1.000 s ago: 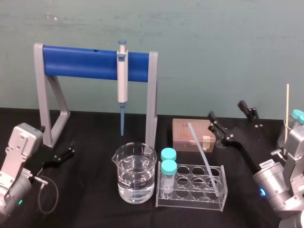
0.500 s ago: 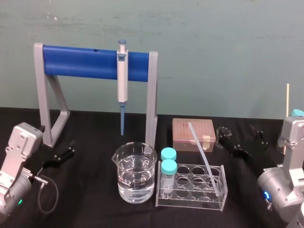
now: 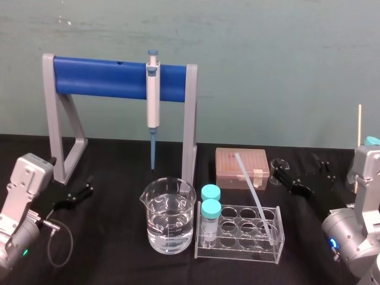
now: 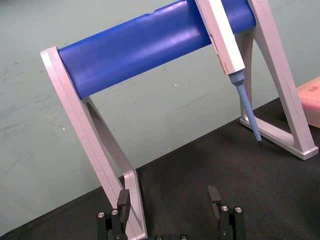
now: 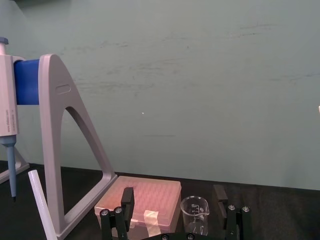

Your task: Pick up the stirring rod with one hand, then place it down.

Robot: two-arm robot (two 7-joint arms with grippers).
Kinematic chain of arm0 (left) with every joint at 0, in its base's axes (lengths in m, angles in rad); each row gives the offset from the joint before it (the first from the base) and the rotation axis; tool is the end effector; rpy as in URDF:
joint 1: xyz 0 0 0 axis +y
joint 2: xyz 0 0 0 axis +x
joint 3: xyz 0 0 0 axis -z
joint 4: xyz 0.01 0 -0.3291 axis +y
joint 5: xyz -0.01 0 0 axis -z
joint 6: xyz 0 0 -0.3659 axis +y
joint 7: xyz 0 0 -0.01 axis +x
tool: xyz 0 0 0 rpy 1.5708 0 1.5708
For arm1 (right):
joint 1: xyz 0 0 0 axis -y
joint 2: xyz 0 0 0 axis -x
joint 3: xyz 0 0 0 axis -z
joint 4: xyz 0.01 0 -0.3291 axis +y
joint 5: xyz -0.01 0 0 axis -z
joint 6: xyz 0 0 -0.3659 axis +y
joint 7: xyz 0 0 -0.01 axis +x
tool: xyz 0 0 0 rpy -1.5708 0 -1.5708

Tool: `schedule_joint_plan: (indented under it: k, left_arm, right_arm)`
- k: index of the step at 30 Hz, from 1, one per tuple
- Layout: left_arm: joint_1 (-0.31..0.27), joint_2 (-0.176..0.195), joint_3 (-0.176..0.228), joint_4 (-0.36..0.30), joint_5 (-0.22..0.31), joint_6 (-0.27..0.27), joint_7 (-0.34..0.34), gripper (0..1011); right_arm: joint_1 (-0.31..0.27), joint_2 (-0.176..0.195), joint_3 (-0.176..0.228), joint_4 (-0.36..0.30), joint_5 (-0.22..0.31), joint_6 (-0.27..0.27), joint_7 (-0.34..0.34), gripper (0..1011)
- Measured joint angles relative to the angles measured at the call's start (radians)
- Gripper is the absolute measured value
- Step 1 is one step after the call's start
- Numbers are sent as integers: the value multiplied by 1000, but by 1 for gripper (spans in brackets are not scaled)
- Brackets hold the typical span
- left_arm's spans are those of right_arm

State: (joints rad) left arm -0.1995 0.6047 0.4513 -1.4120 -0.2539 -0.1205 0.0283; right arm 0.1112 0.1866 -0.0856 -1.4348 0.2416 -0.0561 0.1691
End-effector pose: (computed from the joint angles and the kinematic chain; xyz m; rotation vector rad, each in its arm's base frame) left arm 0.4184 0.0898 -0.3447 0.3045 -0.2851 1.2481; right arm 0.4205 -0.0404 -0.3441 0.0505 0.0197 -1.3455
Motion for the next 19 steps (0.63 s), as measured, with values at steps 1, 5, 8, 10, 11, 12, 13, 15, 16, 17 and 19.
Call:
schedule_joint_plan:
  k: [1,5,8,10,11,12,13,15,16,17,19]
  left_arm:
    - [0,0,0,0,0,0,0,1000]
    - [0,0,0,0,0,0,0,1000]
    - [0,0,0,0,0,0,0,1000]
    - [0,0,0,0,0,0,0,1000]
    - [0,0,0,0,0,0,0,1001]
    - [0,0,0,0,0,0,0,1001]
    - [0,0,0,0,0,0,0,1000]
    - [0,0,0,0,0,0,0,1000]
    - [0,0,0,0,0,0,0,1001]
    - [0,0,0,0,0,0,0,1000]
    - [0,0,0,0,0,0,0,1000]
  right_arm:
    - [0,0,0,0,0,-1,0,1003]
    - [-1,0,-1,0,-1,-5,0,1003]
    - [-1,0,-1,-1,-1,-7,0,1003]
    - [-1,0,-1,-1,-1,-8,0,1003]
    - [-1,0,-1,-1,-1,-8,0,1003]
    - [-1,0,-1,-1,-1,-9,0,1003]
    - [-1,0,-1,-1,-1,-9,0,1003]
    - [-1,0,-1,-1,-1,-10,0,1003]
    - [-1,0,-1,-1,-2,-10,0,1003]
    - [-1,0,-1,-1,-2,-11,0,1003]
    - [-1,0,-1,-1,-2,-11,0,1003]
